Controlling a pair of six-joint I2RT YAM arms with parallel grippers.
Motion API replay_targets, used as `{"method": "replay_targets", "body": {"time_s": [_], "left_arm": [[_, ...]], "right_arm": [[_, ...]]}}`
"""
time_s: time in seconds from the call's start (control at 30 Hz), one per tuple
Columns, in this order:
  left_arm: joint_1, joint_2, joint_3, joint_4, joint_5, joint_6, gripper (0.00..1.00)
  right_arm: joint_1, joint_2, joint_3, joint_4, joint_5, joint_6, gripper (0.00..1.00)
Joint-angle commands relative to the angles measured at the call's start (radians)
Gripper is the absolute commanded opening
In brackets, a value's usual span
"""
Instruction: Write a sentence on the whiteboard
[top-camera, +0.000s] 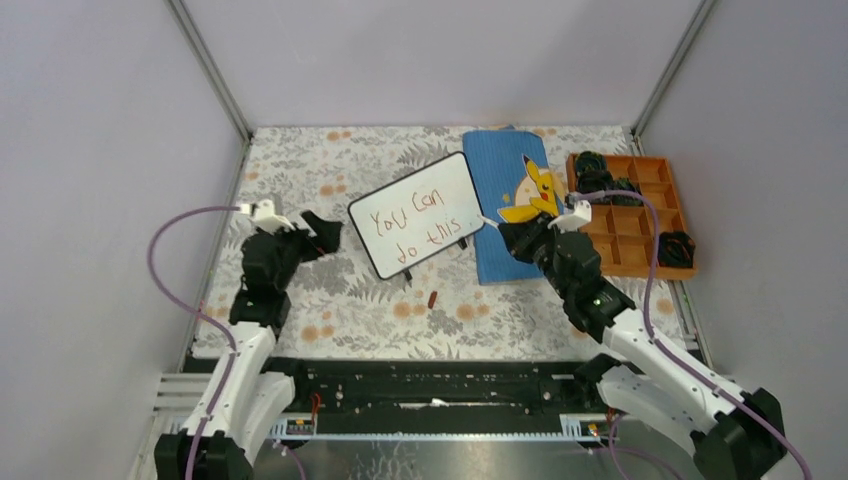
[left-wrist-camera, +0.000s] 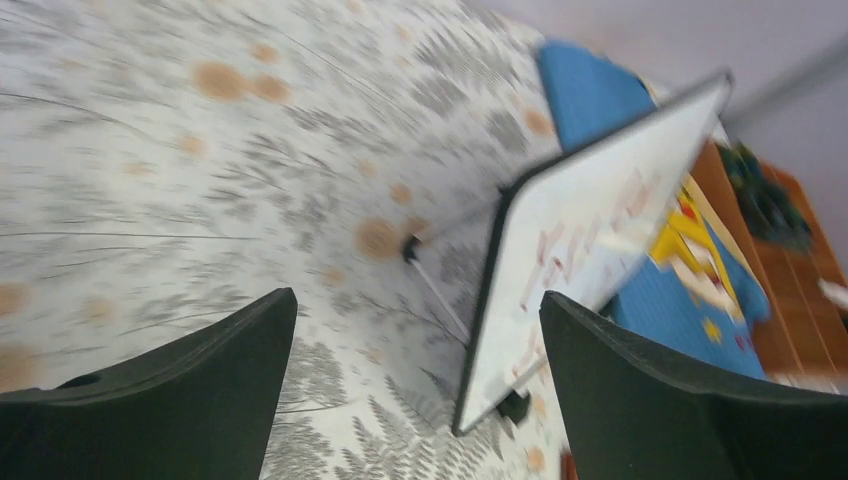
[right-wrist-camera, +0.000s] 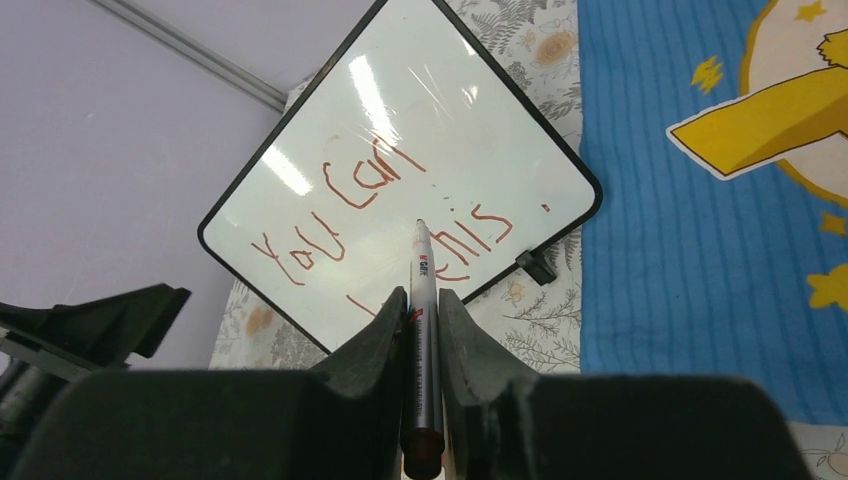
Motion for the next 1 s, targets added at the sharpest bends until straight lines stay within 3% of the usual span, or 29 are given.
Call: {"method": "replay_targets", "body": {"time_s": [0.0,0.2,0.33,0.5,0.6,0.73,0.97], "left_arm": [[-0.002,-0.16,0.081,-0.312,-0.437,-0.009,0.99],[-0.005,-0.329,0.121,-0.346,-0.521,-0.164,0.99],[-0.044,-0.399,0.073,-0.287,-0.434,-0.041,0.99],[-0.102,-0.283,0.145,-0.286,-0.298,-0.034,0.99],[-0.148,-0.191,0.185,-0.308,-0.275,-0.028,0.99],[-0.339,-0.153,0.223,-0.329,-0.401,0.019,0.99],[-0.748,0.077,0.358,-0.446,-0.803,0.088,0.99]], "right_arm": [[0.0,-0.037,0.001,0.04,-0.049,-0.02,0.0],[0.0,-0.079,0.024,0.006,-0.09,-0.054,0.0],[0.021,-0.052,0.099,-0.008,-0.123,-0.123,0.0],[0.242,0.016,0.227,-0.067,0.152,-0.324,0.0],[0.274,0.016,0.255,-0.12,0.233,-0.354,0.0],[0.274,-0.035,0.183,-0.145,0.324,-0.391,0.0],[0.274,-0.13,0.036,-0.236,0.425,-0.339,0.0]]}}
